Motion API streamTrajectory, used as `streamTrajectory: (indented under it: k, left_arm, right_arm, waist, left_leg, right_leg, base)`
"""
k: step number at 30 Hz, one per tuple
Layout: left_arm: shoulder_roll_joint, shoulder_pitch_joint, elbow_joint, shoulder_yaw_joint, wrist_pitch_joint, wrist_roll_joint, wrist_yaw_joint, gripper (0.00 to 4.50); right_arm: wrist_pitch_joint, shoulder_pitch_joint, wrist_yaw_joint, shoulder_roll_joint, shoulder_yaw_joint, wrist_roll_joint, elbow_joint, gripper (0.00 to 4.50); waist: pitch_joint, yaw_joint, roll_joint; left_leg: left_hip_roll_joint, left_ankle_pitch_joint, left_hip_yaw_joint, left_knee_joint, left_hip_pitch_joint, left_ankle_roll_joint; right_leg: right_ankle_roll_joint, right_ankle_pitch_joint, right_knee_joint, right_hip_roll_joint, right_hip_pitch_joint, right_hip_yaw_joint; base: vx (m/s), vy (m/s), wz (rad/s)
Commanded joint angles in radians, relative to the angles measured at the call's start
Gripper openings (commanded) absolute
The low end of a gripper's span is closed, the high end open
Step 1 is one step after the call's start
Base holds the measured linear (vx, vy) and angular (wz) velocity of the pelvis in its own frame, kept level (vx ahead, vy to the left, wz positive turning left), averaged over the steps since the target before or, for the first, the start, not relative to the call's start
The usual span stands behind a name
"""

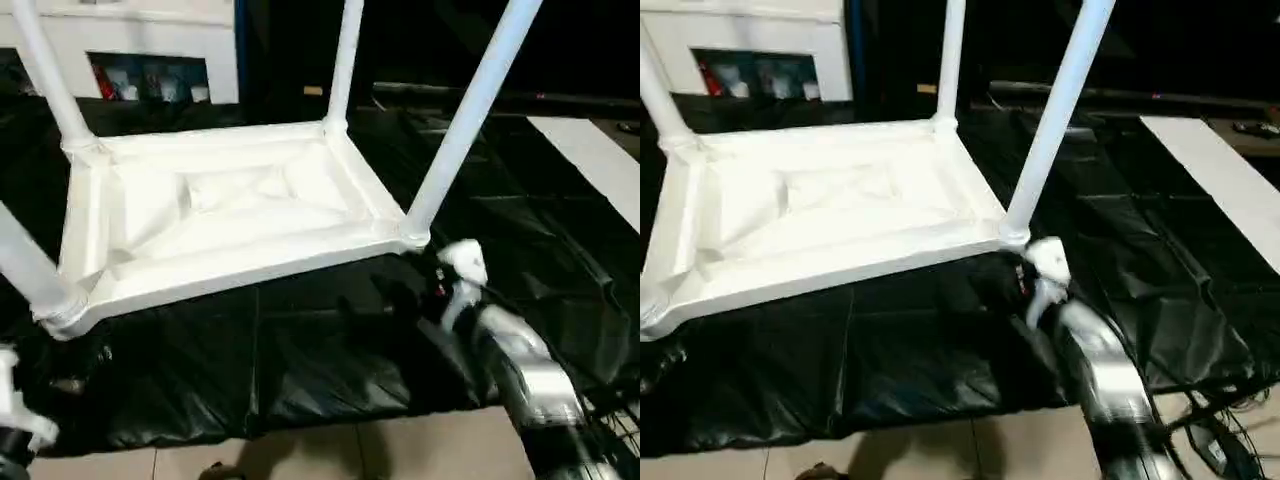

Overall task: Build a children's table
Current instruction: Rotate table base

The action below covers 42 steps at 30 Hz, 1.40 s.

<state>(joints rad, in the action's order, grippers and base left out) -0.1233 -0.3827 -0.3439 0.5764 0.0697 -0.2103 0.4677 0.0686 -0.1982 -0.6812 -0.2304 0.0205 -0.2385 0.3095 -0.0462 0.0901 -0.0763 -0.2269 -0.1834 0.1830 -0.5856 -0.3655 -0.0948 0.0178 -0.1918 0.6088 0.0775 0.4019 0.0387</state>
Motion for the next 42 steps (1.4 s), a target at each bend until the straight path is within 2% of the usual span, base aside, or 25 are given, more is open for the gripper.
streamTrajectory:
  k: [1,2,4,6,8,9,10,11,13,14,15,16,17,19,20,23,25,26,30,33,36,38,40,41,42]
  left_arm:
    - [0.000,0.020,0.016,0.005,-0.037,0.035,-0.047,4.50]
    - [-0.002,0.045,0.030,0.008,-0.051,0.043,-0.063,4.50]
    - [-0.026,0.112,0.066,0.019,-0.061,0.037,-0.082,4.50]
    - [-0.058,0.164,0.103,0.019,-0.057,0.026,-0.085,4.50]
    - [-0.068,0.175,0.117,0.016,-0.063,0.021,-0.085,4.50]
    - [-0.089,0.197,0.140,0.005,-0.049,0.019,-0.073,4.50]
    - [-0.126,0.248,0.192,-0.013,-0.045,0.023,-0.061,4.50]
    - [-0.130,0.254,0.198,-0.014,-0.046,0.024,-0.062,4.50]
    - [-0.140,0.271,0.216,-0.018,-0.051,0.028,-0.062,4.50]
    - [-0.163,0.310,0.258,-0.038,-0.045,0.020,-0.044,4.50]
    - [-0.172,0.320,0.268,-0.048,-0.021,-0.001,-0.017,4.50]
    - [-0.184,0.329,0.275,-0.062,0.009,-0.028,0.022,4.50]
    - [-0.195,0.326,0.271,-0.078,0.030,-0.061,0.078,4.50]
    - [-0.215,0.305,0.241,-0.105,0.083,-0.130,0.168,4.50]
    - [-0.225,0.289,0.219,-0.119,0.109,-0.163,0.212,4.50]
    - [-0.261,0.256,0.173,-0.158,0.180,-0.240,0.301,4.50]
    - [-0.287,0.227,0.092,-0.214,0.274,-0.316,0.352,4.50]
    - [-0.296,0.218,0.067,-0.232,0.298,-0.333,0.365,4.50]
    - [-0.309,0.219,0.043,-0.260,0.332,-0.368,0.380,4.50]
    - [-0.263,0.234,-0.102,-0.379,0.451,-0.508,0.356,4.50]
    - [-0.241,0.232,-0.152,-0.437,0.489,-0.547,0.360,4.50]
    - [-0.240,0.229,-0.164,-0.446,0.504,-0.561,0.362,4.50]
    - [-0.226,0.219,-0.191,-0.503,0.525,-0.560,0.363,4.50]
    - [-0.219,0.218,-0.194,-0.517,0.529,-0.558,0.359,4.50]
    - [-0.216,0.218,-0.191,-0.526,0.524,-0.548,0.360,4.50]
  right_arm:
    - [-0.009,0.014,-0.011,-0.016,-0.002,0.002,-0.030,4.18]
    - [0.004,0.031,-0.016,-0.020,-0.004,-0.003,-0.049,4.32]
    - [0.038,0.050,-0.011,-0.028,-0.003,-0.005,-0.076,4.43]
    - [0.007,0.051,0.046,-0.029,0.000,0.039,-0.066,4.43]
    - [-0.003,0.052,0.070,-0.029,0.001,0.057,-0.065,4.43]
    - [0.039,0.046,0.062,-0.033,0.006,0.047,-0.064,4.43]
    - [0.094,0.033,0.060,-0.032,0.012,0.039,-0.060,4.43]
    - [0.097,0.031,0.061,-0.031,0.012,0.040,-0.059,4.43]
    - [0.106,0.027,0.065,-0.028,0.013,0.041,-0.057,4.43]
    - [0.103,0.006,0.093,-0.014,0.011,0.054,-0.031,4.43]
    - [0.100,-0.006,0.106,-0.008,0.011,0.061,-0.016,4.43]
    - [0.099,-0.022,0.122,-0.001,0.011,0.068,0.003,4.43]
    - [0.096,-0.043,0.142,0.007,0.010,0.077,0.033,4.43]
    - [0.091,-0.083,0.176,0.021,0.003,0.087,0.088,4.43]
    - [0.089,-0.107,0.189,0.027,-0.003,0.088,0.121,4.43]
    - [0.085,-0.170,0.203,0.030,-0.010,0.093,0.211,4.43]
    - [0.072,-0.240,0.212,0.034,-0.014,0.097,0.325,4.43]
    - [0.069,-0.257,0.213,0.035,-0.015,0.098,0.355,4.43]
    - [0.057,-0.289,0.219,0.040,-0.014,0.109,0.416,4.43]
    - [0.020,-0.374,0.243,0.060,0.020,0.161,0.605,4.43]
    - [0.005,-0.396,0.238,0.084,0.029,0.164,0.636,4.43]
    - [-0.007,-0.406,0.235,0.092,0.029,0.161,0.648,4.43]
    - [-0.032,-0.434,0.193,0.142,0.020,0.132,0.665,4.43]
    - [-0.038,-0.440,0.180,0.155,0.021,0.129,0.669,4.43]
    - [-0.046,-0.443,0.165,0.170,0.031,0.132,0.670,4.43]
  waist:
    - [0.034,-0.003,0.022]
    - [0.035,-0.006,0.024]
    - [0.034,-0.007,0.023]
    - [0.038,-0.004,0.027]
    - [0.038,-0.008,0.025]
    - [0.037,-0.010,0.017]
    - [0.040,-0.010,0.020]
    - [0.044,-0.008,0.026]
    - [0.043,-0.009,0.025]
    - [0.044,-0.011,0.010]
    - [0.049,-0.009,0.007]
    - [0.049,-0.007,0.013]
    - [0.050,-0.011,-0.009]
    - [0.051,-0.005,0.007]
    - [0.051,-0.005,0.001]
    - [0.052,-0.005,0.003]
    - [0.053,-0.005,0.015]
    - [0.056,-0.008,0.009]
    - [0.052,-0.009,0.008]
    - [0.053,-0.013,0.024]
    - [0.050,-0.014,0.016]
    - [0.049,-0.016,0.019]
    - [0.050,-0.031,-0.001]
    - [0.048,-0.037,0.006]
    - [0.048,-0.042,-0.010]
  left_leg:
    - [-0.006,-0.463,-0.004,0.085,0.018,-0.007]
    - [-0.005,-0.466,-0.009,0.087,0.011,-0.009]
    - [-0.002,-0.469,-0.014,0.086,0.014,-0.011]
    - [0.001,-0.458,-0.016,0.085,0.017,-0.017]
    - [-0.001,-0.448,-0.021,0.088,0.010,-0.024]
    - [0.000,-0.445,-0.019,0.088,0.007,-0.024]
    - [0.003,-0.446,-0.019,0.086,0.011,-0.022]
    - [0.004,-0.439,-0.019,0.085,0.017,-0.021]
    - [0.002,-0.427,-0.021,0.087,0.012,-0.024]
    - [-0.002,-0.410,-0.018,0.086,0.008,-0.024]
    - [0.000,-0.382,-0.013,0.082,0.014,-0.021]
    - [0.001,-0.369,-0.015,0.083,0.013,-0.025]
    - [0.000,-0.345,-0.011,0.082,0.009,-0.025]
    - [0.000,-0.334,-0.011,0.083,0.015,-0.032]
    - [-0.003,-0.317,-0.007,0.081,0.017,-0.037]
    - [-0.001,-0.319,-0.003,0.081,0.017,-0.042]
    - [-0.001,-0.309,-0.002,0.082,0.018,-0.052]
    - [0.000,-0.299,-0.002,0.080,0.015,-0.054]
    - [0.001,-0.294,0.002,0.078,0.016,-0.048]
    - [0.001,-0.314,0.000,0.077,0.018,-0.071]
    - [0.000,-0.351,0.001,0.076,0.015,-0.066]
    - [0.000,-0.338,0.000,0.076,0.012,-0.063]
    - [0.000,-0.329,-0.001,0.074,0.005,-0.056]
    - [0.000,-0.322,-0.003,0.075,0.003,-0.055]
    - [0.000,-0.320,-0.002,0.074,0.000,-0.051]
  right_leg:
    - [-0.073,-0.392,-0.103,0.030,-0.011,-0.029]
    - [-0.063,-0.421,-0.104,0.032,-0.014,-0.028]
    - [-0.051,-0.440,-0.107,0.029,-0.011,-0.026]
    - [-0.053,-0.434,-0.106,0.030,-0.009,-0.025]
    - [-0.061,-0.414,-0.099,0.032,-0.016,-0.023]
    - [-0.061,-0.417,-0.099,0.030,-0.017,-0.023]
    - [-0.059,-0.419,-0.098,0.028,-0.014,-0.025]
    - [-0.063,-0.398,-0.095,0.027,-0.011,-0.026]
    - [-0.075,-0.368,-0.092,0.030,-0.016,-0.026]
    - [-0.087,-0.339,-0.089,0.031,-0.020,-0.025]
    - [-0.102,-0.309,-0.084,0.031,-0.014,-0.027]
    - [-0.109,-0.305,-0.078,0.034,-0.015,-0.028]
    - [-0.115,-0.292,-0.079,0.034,-0.018,-0.027]
    - [-0.124,-0.285,-0.072,0.034,-0.015,-0.028]
    - [-0.140,-0.244,-0.066,0.034,-0.013,-0.029]
    - [-0.146,-0.209,-0.061,0.030,-0.014,-0.028]
    - [-0.152,-0.163,-0.056,0.028,-0.018,-0.028]
    - [-0.160,-0.148,-0.052,0.028,-0.023,-0.026]
    - [-0.155,-0.154,-0.057,0.028,-0.025,-0.029]
    - [-0.181,-0.167,-0.052,0.029,-0.023,-0.027]
    - [-0.171,-0.224,-0.058,0.029,-0.025,-0.028]
    - [-0.158,-0.237,-0.060,0.031,-0.026,-0.029]
    - [-0.148,-0.265,-0.062,0.031,-0.030,-0.029]
    - [-0.147,-0.276,-0.061,0.032,-0.030,-0.029]
    - [-0.144,-0.287,-0.064,0.031,-0.030,-0.028]
  base:
    - [0.000,0.000,0.00]
    - [0.000,0.000,0.00]
    - [0.000,0.000,0.00]
    - [0.000,0.000,0.00]
    - [0.000,0.000,0.00]
    - [0.000,0.000,0.00]
    - [0.000,0.000,0.00]
    - [0.000,0.000,0.00]
    - [0.000,0.000,0.00]
    - [0.000,0.000,0.00]
    - [0.000,0.000,0.00]
    - [0.000,0.000,0.00]
    - [0.000,0.000,0.00]
    - [0.000,0.000,0.00]
    - [0.000,0.000,0.00]
    - [0.000,0.000,0.00]
    - [0.000,0.000,0.00]
    - [0.000,0.000,0.00]
    - [0.000,0.000,0.00]
    - [0.000,0.000,0.00]
    - [0.000,0.000,0.00]
    - [0.000,0.000,0.00]
    - [0.000,0.000,0.00]
    - [0.000,0.000,0.00]
    - [0.000,0.000,0.00]
